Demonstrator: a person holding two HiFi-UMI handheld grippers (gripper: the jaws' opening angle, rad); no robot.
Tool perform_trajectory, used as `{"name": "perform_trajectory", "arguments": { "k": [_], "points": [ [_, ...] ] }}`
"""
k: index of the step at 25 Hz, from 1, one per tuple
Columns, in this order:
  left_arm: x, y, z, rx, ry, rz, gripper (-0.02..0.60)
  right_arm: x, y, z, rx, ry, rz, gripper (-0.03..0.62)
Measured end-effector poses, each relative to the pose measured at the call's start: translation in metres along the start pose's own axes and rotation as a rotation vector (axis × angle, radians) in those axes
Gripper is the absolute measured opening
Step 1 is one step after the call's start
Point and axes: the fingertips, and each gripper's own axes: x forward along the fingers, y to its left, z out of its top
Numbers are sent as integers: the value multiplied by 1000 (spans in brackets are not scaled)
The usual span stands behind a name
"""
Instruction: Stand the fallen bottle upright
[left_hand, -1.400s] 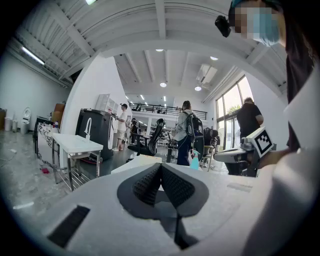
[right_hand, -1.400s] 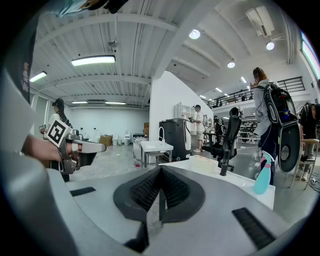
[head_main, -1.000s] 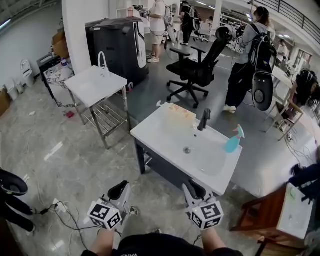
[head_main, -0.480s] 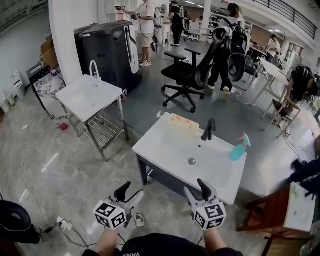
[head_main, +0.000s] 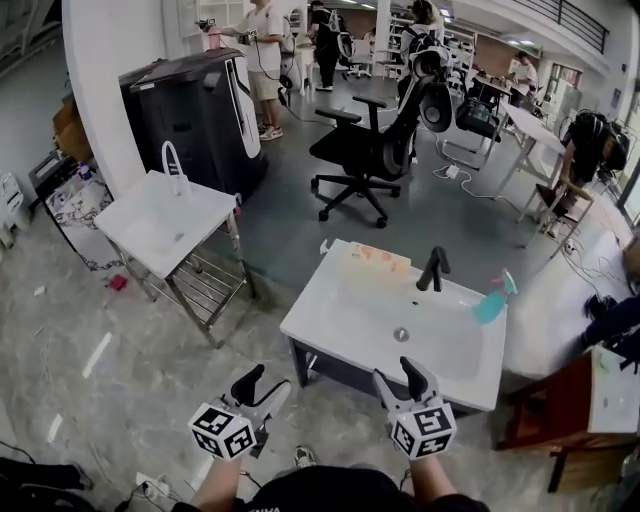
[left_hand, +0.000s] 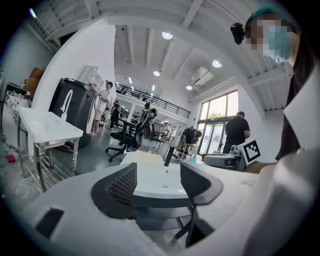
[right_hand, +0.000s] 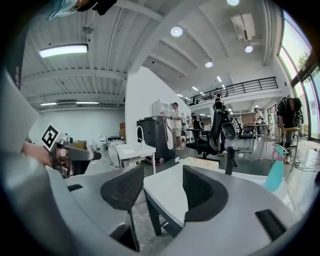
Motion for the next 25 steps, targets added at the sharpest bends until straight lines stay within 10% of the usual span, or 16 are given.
{"name": "perform_trajectory", "arguments": {
  "k": [25],
  "points": [
    [177,78,25,-112,55,-68,268,124,-116,4,24,82,-57,227]
  ]
}}
